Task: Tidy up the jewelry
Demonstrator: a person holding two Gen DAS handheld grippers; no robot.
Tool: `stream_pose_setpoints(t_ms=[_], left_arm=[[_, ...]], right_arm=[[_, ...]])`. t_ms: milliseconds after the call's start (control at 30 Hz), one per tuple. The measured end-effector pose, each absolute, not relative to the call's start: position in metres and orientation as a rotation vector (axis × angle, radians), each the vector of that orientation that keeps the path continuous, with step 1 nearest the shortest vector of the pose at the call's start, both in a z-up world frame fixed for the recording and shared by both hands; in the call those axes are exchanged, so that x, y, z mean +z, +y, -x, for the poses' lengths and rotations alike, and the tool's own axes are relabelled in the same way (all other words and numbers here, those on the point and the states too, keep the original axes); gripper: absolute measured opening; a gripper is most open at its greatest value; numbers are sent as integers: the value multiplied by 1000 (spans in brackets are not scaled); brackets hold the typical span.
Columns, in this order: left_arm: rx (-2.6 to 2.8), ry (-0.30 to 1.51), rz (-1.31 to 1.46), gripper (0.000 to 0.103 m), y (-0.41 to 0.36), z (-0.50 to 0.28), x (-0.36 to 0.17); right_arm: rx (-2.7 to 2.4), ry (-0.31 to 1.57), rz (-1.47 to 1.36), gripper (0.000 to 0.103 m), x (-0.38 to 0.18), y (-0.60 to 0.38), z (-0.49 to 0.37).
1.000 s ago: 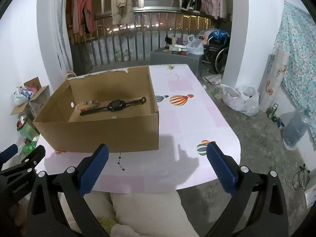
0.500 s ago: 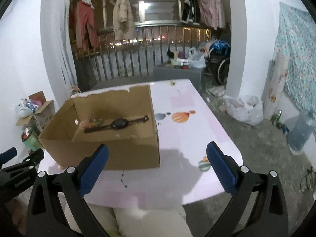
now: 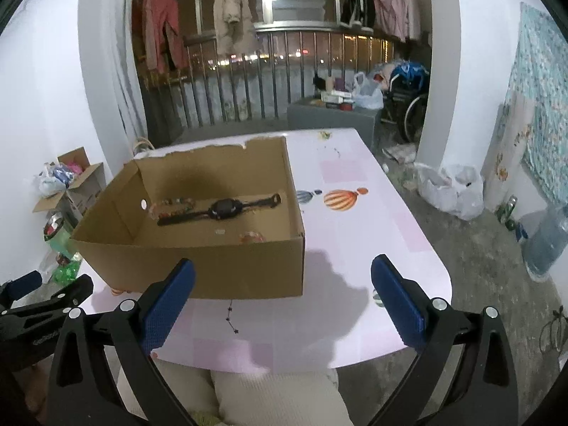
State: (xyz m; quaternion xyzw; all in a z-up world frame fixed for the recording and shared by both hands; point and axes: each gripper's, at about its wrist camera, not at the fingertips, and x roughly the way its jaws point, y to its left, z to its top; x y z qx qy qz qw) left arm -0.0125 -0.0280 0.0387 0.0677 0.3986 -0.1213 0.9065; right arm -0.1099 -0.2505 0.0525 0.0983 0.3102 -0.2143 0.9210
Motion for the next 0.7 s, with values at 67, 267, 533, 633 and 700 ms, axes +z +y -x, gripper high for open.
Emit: stream_pose_setpoints(t_ms=[67,267,533,633,700], left_arm=[[-249,833,-139,95,-28,13,37],[-241,845,-142,95,-28,13,35],[-237,854,-142,95,-27,12,35],[-232,850,-142,95,-27,12,36],[-229,847,-142,95,-27,12,36]], right_arm=[[-442,650,-207,97,51,-252,109],[-442,666,-212,97,50,-253,108],[-437,680,-217,97,49,-253,110],[-435,683,-212,97,49,-253,109],[-432,689,-213,97,49,-254,109]])
